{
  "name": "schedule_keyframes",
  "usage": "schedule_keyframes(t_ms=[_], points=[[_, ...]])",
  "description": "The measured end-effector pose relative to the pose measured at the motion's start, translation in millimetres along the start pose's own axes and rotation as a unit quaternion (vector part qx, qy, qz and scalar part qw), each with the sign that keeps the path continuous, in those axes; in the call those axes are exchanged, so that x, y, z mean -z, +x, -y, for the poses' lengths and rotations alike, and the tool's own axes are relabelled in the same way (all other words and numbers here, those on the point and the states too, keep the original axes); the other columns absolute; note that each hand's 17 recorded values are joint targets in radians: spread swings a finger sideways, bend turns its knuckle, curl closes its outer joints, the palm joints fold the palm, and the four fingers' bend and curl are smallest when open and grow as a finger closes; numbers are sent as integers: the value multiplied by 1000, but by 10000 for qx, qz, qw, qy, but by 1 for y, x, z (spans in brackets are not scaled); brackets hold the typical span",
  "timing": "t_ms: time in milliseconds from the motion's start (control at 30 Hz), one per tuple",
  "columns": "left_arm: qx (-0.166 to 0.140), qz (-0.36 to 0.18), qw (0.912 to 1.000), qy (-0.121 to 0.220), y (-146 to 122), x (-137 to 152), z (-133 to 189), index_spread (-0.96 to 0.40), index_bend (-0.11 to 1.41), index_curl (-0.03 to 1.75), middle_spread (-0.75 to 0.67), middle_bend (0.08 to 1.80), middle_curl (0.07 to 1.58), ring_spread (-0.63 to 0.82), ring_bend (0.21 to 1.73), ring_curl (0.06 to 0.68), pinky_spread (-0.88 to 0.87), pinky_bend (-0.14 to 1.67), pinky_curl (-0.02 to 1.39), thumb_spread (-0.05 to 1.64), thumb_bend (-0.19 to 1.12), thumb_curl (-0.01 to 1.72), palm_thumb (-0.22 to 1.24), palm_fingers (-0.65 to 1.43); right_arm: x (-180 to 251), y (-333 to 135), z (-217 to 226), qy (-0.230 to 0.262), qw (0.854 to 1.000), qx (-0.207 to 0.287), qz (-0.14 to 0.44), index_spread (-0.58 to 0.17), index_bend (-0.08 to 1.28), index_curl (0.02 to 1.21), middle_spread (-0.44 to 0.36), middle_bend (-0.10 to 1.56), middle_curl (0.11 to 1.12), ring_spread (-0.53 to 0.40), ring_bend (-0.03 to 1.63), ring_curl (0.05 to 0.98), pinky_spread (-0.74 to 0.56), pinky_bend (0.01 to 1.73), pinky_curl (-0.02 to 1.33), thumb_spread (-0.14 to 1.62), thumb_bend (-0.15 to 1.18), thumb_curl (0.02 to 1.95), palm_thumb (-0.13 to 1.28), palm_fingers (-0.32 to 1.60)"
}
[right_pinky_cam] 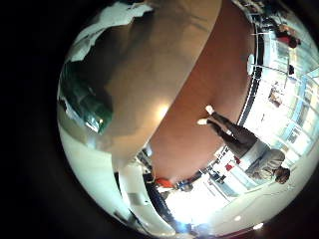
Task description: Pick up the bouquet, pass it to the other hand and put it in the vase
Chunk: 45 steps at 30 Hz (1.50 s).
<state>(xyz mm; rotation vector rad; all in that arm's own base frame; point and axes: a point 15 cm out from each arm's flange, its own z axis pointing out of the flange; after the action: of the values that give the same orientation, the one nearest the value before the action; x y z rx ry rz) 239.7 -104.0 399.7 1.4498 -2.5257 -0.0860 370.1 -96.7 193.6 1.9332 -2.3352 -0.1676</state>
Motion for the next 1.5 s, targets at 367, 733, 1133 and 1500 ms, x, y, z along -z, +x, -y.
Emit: schedule_keyframes(t_ms=[367,733,1133,1500], points=[[-14,-53,9997,227,3,16,2,14,178,349,384,185,302,532,448,207,532,202,325,1173,-19,295,259,113,107,28,-3,1744,9846,-22,-123,-360,1080,999,-220,1266,958,-220,1432,696,-175,1465,565,880,111,708,1150,1125],[-14,-319,9989,350,13,20,8,13,181,351,368,190,307,522,447,206,516,199,321,1175,-18,296,260,143,166,34,-23,2836,9541,-50,962,-291,1128,991,-170,1316,925,-198,1463,715,-154,1416,653,844,85,854,1142,1127],[158,-903,9933,699,28,39,14,14,185,362,310,203,330,485,461,205,485,185,304,1180,-17,300,292,242,223,19,-47,3451,8812,-21,3229,-254,1151,965,-148,1341,888,-190,1471,714,-149,1361,737,833,56,986,1113,1129],[401,-1697,9754,1345,36,56,39,41,177,366,287,212,350,457,488,203,460,189,293,1179,-28,292,260,279,273,-43,-69,3166,7927,813,5145,-240,1168,946,-141,1360,868,-188,1475,714,-153,1322,807,838,40,1079,1106,1127]])
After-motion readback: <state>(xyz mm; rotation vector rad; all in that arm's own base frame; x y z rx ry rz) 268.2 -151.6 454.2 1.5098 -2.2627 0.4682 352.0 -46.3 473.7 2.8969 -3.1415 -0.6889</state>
